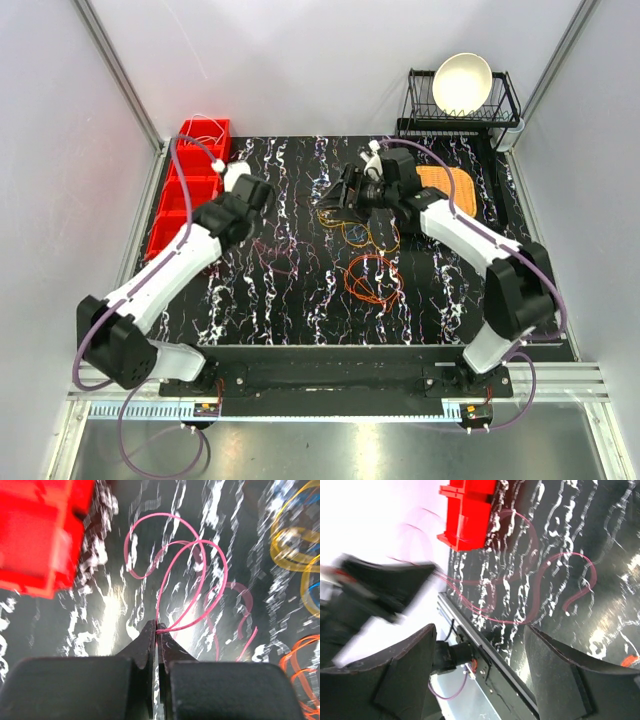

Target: Untangle the cables

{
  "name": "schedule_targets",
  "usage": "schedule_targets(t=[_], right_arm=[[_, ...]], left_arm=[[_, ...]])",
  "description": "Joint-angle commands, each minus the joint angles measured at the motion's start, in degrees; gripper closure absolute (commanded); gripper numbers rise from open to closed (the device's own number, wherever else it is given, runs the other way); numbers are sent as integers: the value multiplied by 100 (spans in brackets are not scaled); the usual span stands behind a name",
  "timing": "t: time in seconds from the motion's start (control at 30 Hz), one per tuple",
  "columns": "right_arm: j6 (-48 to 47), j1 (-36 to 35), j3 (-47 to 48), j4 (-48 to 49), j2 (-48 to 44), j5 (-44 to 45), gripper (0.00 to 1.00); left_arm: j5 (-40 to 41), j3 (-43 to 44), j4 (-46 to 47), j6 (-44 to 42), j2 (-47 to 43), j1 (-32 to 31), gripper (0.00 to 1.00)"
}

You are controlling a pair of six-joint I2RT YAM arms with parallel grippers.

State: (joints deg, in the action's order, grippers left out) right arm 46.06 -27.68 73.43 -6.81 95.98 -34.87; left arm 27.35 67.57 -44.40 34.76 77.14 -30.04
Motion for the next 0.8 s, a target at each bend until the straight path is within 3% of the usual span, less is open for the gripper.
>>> schedule_targets(t=[0.0,0.33,0.77], right_arm=[[-273,-27,-452,-251,-465,410,23],[-510,-18,-1277,-251,-976,639,23],[-906,-27,-2411,214,-1275,815,22]], left_arm=[[437,1115,-287,-531,-314,165,100],[639,3252,-578,-1190,274,964,100],[649,6064,-570,-1631,1943,1975,100]])
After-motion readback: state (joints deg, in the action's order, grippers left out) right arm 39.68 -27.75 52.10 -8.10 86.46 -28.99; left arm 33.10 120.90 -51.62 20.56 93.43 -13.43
